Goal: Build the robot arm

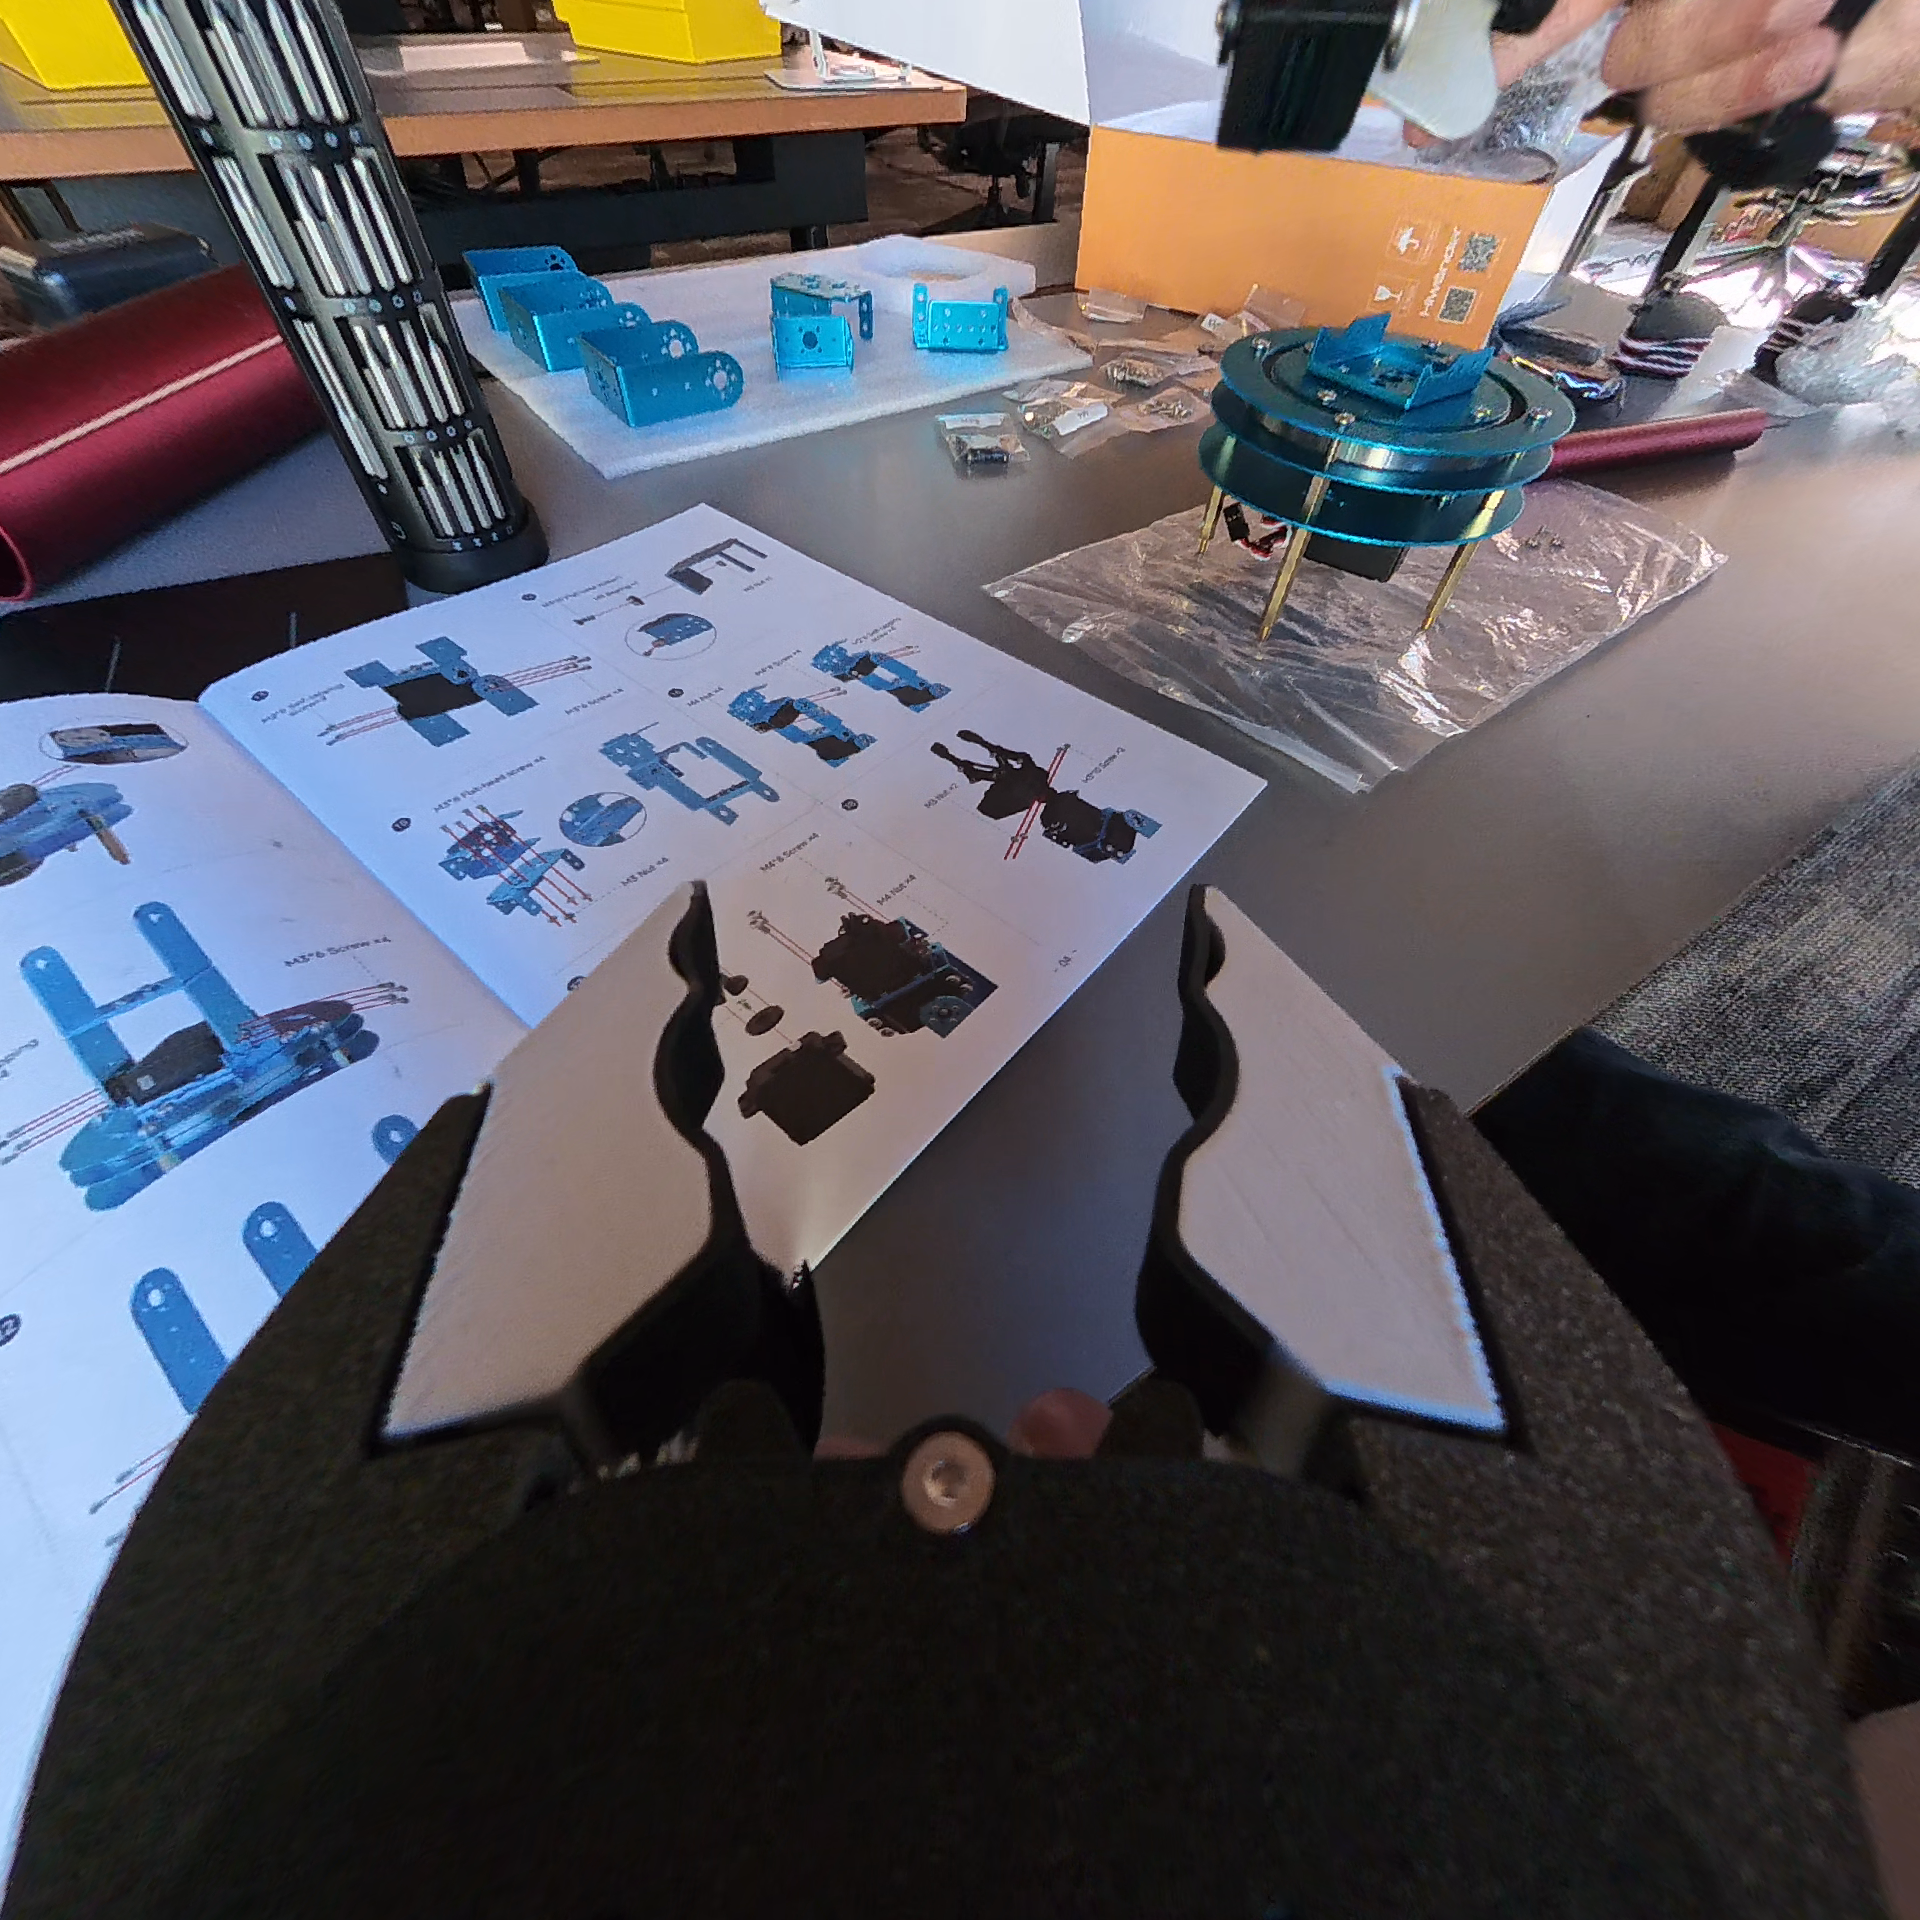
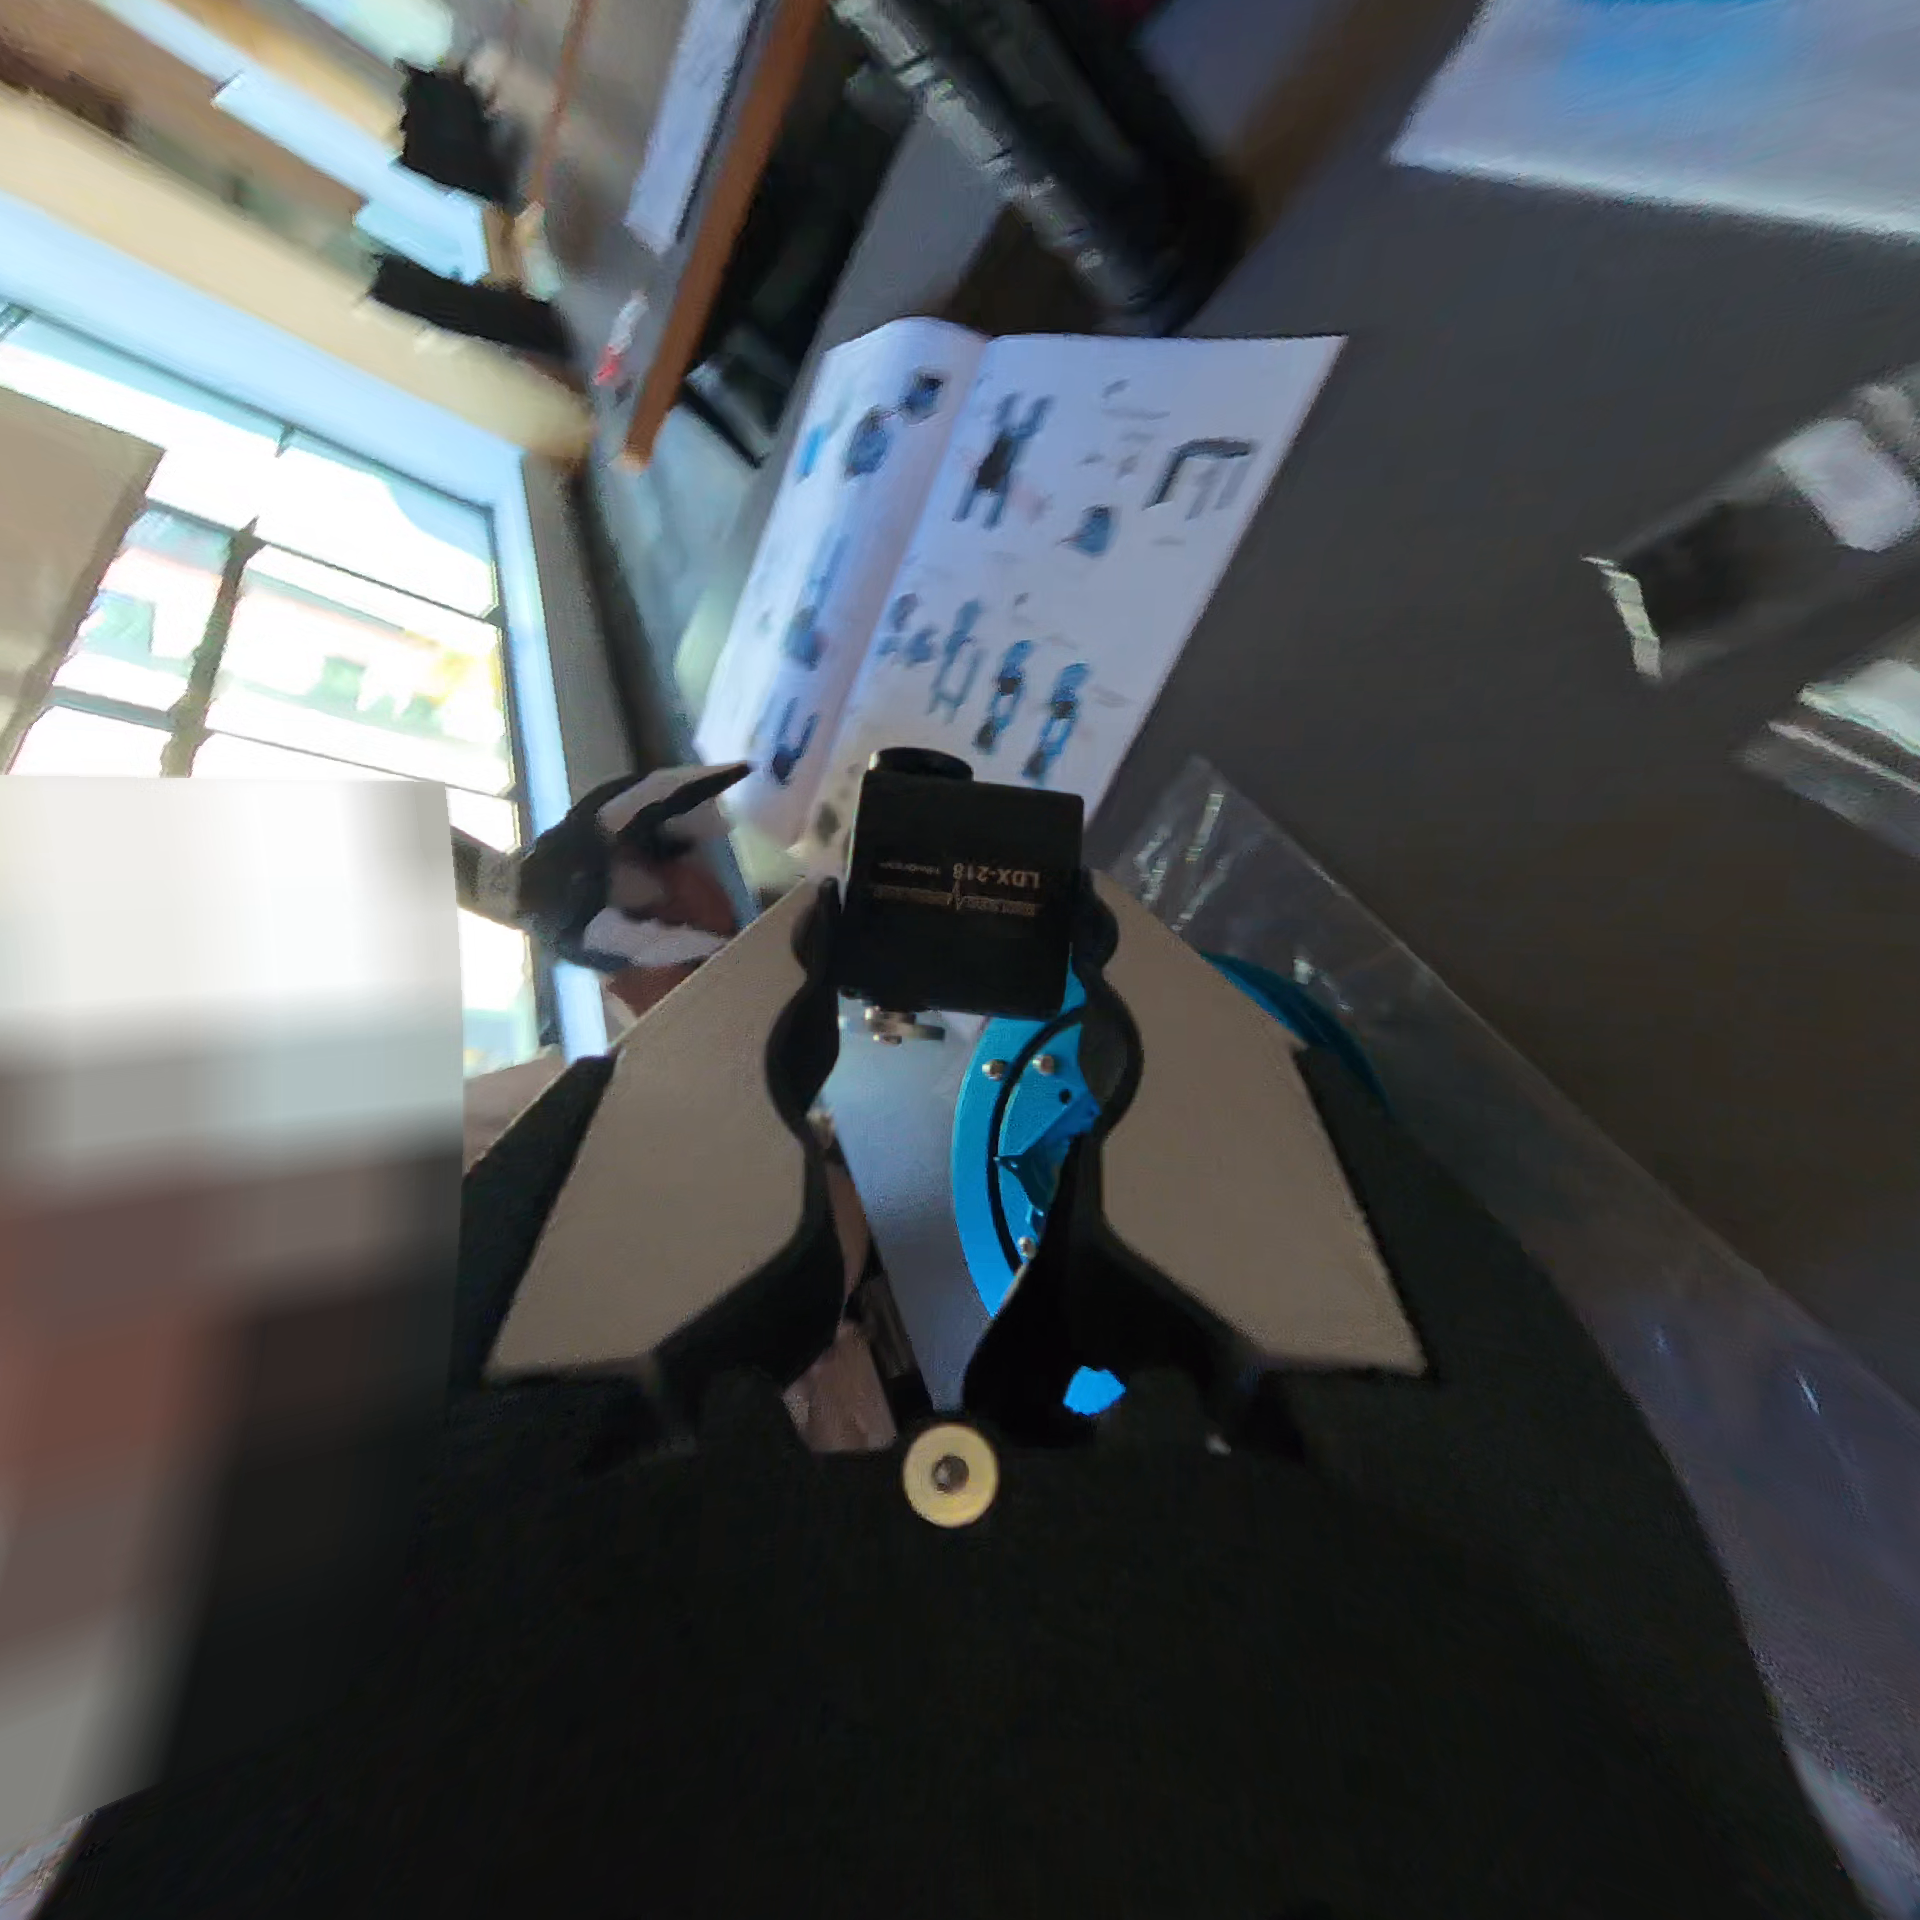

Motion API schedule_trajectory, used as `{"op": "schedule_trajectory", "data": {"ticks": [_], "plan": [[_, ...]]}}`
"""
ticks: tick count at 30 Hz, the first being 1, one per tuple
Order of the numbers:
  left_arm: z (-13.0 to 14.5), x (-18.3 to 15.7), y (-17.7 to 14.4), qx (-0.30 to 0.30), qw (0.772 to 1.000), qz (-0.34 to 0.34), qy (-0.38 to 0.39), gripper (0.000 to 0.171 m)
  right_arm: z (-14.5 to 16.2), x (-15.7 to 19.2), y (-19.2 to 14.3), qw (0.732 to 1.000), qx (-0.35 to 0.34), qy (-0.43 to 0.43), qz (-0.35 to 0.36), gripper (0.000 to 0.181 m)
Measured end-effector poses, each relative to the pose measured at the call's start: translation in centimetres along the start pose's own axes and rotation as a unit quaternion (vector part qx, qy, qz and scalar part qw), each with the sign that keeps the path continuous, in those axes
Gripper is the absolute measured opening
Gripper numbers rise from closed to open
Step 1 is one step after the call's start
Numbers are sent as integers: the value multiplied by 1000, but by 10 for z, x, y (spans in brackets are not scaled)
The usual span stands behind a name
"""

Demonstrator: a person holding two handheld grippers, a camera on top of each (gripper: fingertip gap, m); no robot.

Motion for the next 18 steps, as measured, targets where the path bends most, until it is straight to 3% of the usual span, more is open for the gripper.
{"op": "schedule_trajectory", "data": {"ticks": [5, 9, 13, 18], "plan": [[-2, -2, 0, -6, 1000, 1, 0, 89, 15, 3, -19, 990, -65, 42, 114, 42], [-3, -7, 1, -6, 1000, 11, -6, 89, 42, -4, -16, 974, -29, 64, 215, 42], [-5, -11, 0, -8, 1000, 12, -2, 89, 56, -6, -21, 938, -21, 65, 340, 42], [-4, -16, 2, -8, 999, 32, -13, 89, 61, 10, -10, 925, -27, 67, 374, 43]]}}
Point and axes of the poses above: each gripper's, where its closed fingertips meet, y out along the fingers, z out of its underside, x = y × z across the jaws, the point moved 3 cm from there along -y, back along the fingers, and after that the axes turned 13 degrees about -y, right-handed, at the moved point
